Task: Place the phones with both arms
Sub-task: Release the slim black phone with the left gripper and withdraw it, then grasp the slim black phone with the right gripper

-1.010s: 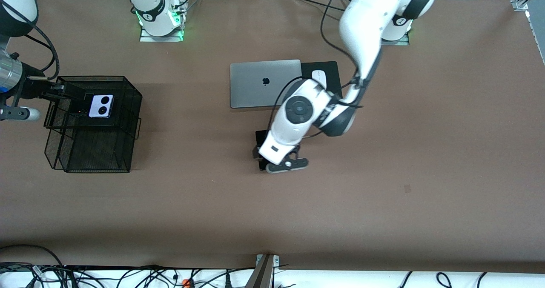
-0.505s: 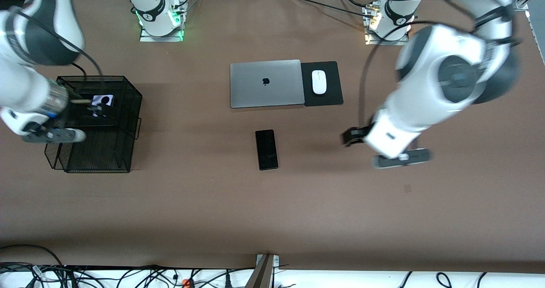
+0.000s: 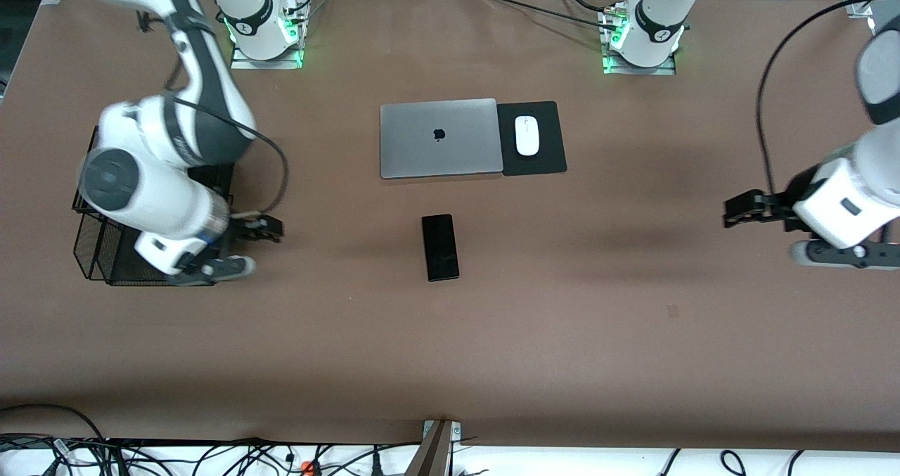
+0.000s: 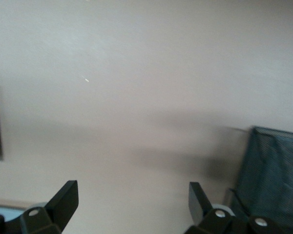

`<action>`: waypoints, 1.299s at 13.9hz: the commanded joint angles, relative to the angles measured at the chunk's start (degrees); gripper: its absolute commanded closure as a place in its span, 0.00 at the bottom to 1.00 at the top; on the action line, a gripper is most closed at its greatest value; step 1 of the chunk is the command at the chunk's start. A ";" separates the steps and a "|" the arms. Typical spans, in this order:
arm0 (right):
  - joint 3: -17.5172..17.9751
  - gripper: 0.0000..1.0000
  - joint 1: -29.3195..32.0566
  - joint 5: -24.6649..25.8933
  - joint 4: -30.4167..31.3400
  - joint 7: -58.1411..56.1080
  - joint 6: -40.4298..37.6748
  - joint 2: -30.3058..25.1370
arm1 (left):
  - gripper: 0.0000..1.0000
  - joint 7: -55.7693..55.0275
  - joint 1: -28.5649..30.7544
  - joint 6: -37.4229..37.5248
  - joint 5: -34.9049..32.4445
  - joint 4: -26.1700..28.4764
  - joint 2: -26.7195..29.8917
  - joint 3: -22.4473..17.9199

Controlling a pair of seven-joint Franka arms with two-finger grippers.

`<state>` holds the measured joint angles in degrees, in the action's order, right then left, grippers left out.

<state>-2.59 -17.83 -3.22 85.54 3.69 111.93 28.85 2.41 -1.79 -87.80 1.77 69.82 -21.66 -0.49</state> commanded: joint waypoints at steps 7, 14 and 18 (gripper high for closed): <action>-0.31 0.00 -19.69 0.94 -5.12 22.23 19.54 13.94 | 0.00 8.56 4.43 -9.85 -1.33 15.08 8.30 1.45; -0.66 0.00 -26.38 9.20 -4.42 36.19 28.40 20.45 | 0.00 9.63 4.43 -9.59 -1.68 15.08 7.95 1.28; -0.66 0.00 -27.00 9.73 -3.89 36.03 31.86 22.47 | 0.00 9.54 4.43 -9.68 -1.68 15.08 7.86 1.37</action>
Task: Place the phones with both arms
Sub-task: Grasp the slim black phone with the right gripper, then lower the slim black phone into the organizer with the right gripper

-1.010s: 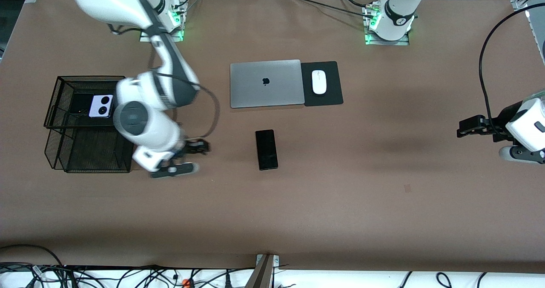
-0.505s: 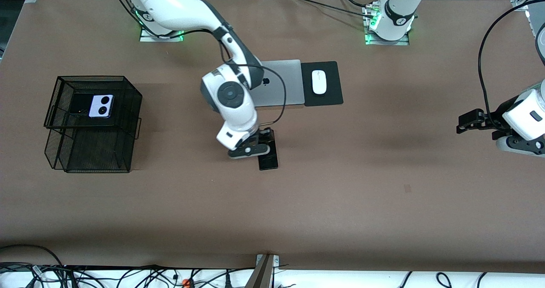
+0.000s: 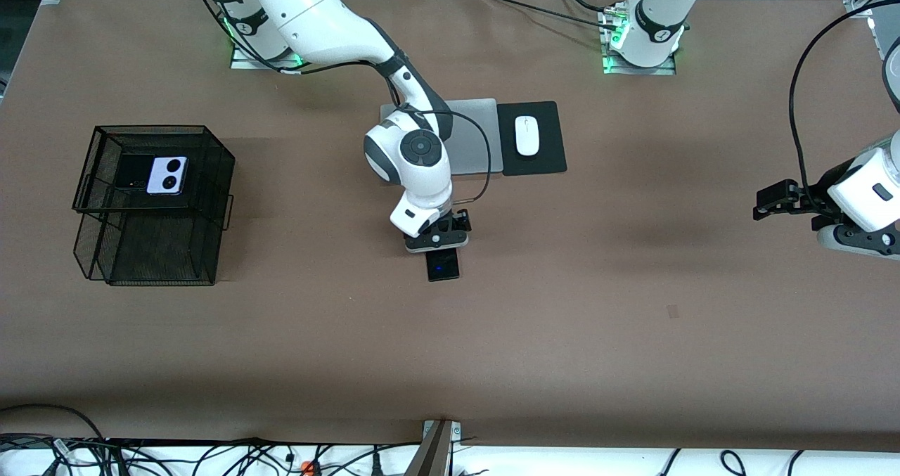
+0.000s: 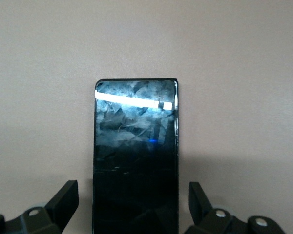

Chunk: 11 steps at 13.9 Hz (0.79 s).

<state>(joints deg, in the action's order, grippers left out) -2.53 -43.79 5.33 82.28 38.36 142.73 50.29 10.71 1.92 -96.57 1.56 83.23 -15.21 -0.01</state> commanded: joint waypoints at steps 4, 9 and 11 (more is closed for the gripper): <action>-0.72 0.00 -1.12 2.40 -0.72 1.89 2.29 2.71 | 0.00 1.16 0.72 -0.90 -1.48 1.67 1.32 0.89; -0.81 0.57 -0.69 2.49 -0.72 1.37 2.03 2.44 | 0.00 0.90 0.63 -0.82 -1.48 1.75 1.32 0.98; -1.15 0.67 -0.51 2.40 -0.80 1.02 1.42 1.48 | 0.00 0.72 0.54 -0.81 -1.48 1.75 1.32 0.98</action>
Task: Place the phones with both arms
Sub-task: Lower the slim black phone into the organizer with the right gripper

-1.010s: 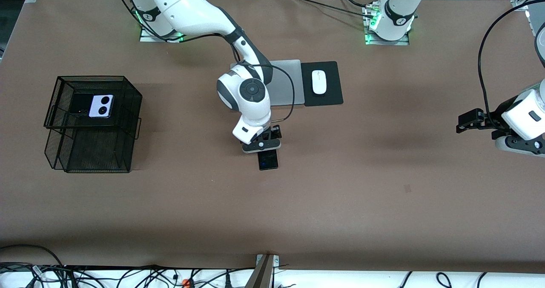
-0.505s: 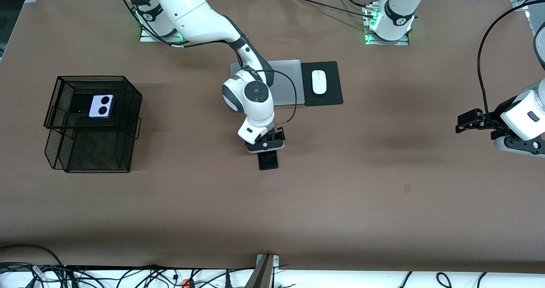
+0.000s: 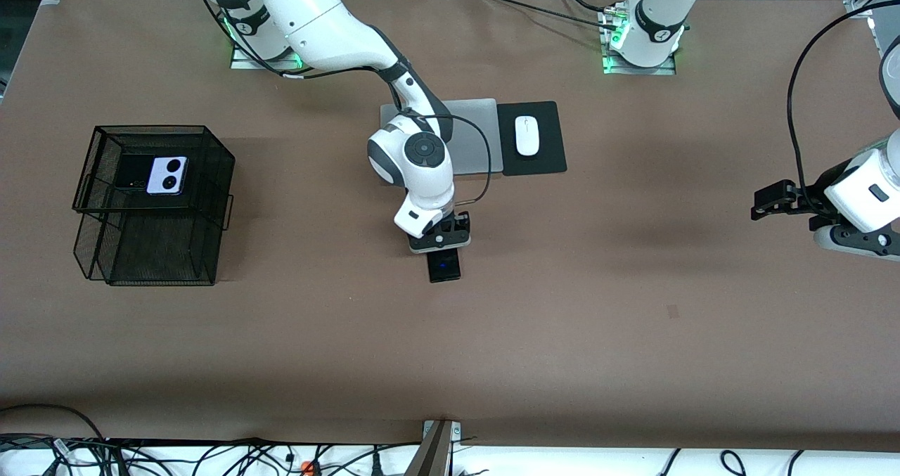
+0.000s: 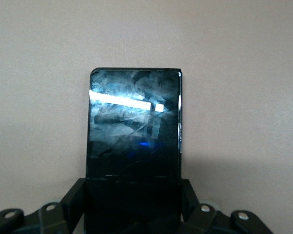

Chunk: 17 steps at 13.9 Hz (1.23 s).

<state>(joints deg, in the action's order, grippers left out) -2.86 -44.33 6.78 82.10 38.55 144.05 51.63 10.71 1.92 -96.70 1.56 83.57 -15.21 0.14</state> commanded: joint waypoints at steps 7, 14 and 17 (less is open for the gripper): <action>-7.49 0.74 0.74 0.43 -1.06 0.03 -13.96 -9.07 | 0.00 0.72 0.54 -0.77 -1.38 1.25 1.32 0.82; -16.66 0.68 12.39 -5.61 -1.06 -22.75 -27.75 -16.81 | 0.00 0.63 0.54 -0.69 -1.38 1.25 1.32 0.82; -17.71 0.69 20.39 -8.00 -0.71 -35.08 -33.20 -19.10 | 0.00 0.63 0.54 -0.69 -1.38 1.25 1.32 0.82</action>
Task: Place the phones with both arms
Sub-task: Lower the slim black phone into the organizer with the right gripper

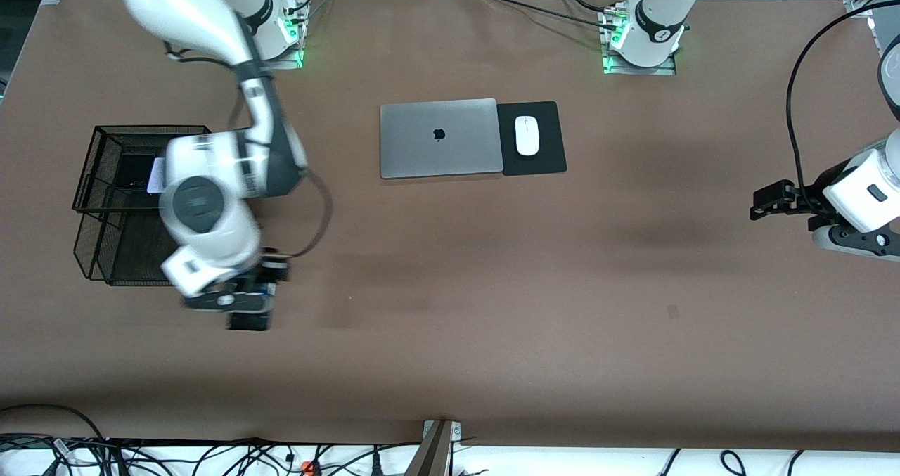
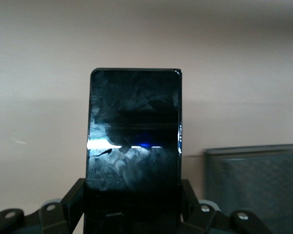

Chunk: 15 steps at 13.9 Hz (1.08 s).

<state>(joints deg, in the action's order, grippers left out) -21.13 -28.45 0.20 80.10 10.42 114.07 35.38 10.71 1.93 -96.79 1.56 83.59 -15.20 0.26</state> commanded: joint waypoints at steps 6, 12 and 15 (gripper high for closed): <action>0.30 0.73 18.13 -1.95 4.44 -20.57 -4.38 -3.39 | 0.00 0.46 0.53 -0.60 -1.38 1.22 1.23 0.70; 0.56 0.73 24.14 -6.18 8.67 -25.45 0.89 -1.55 | 0.00 0.45 0.44 -0.68 -1.38 1.22 1.23 0.70; 0.56 0.73 25.81 -11.59 12.53 -28.77 0.19 -2.16 | 0.00 0.37 0.44 -0.60 -1.38 1.13 1.32 0.79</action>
<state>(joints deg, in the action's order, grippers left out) -21.31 -4.34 -7.10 89.62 -14.86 114.25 34.89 10.70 1.94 -96.79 1.56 83.61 -15.21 0.31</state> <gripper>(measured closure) 0.194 0.000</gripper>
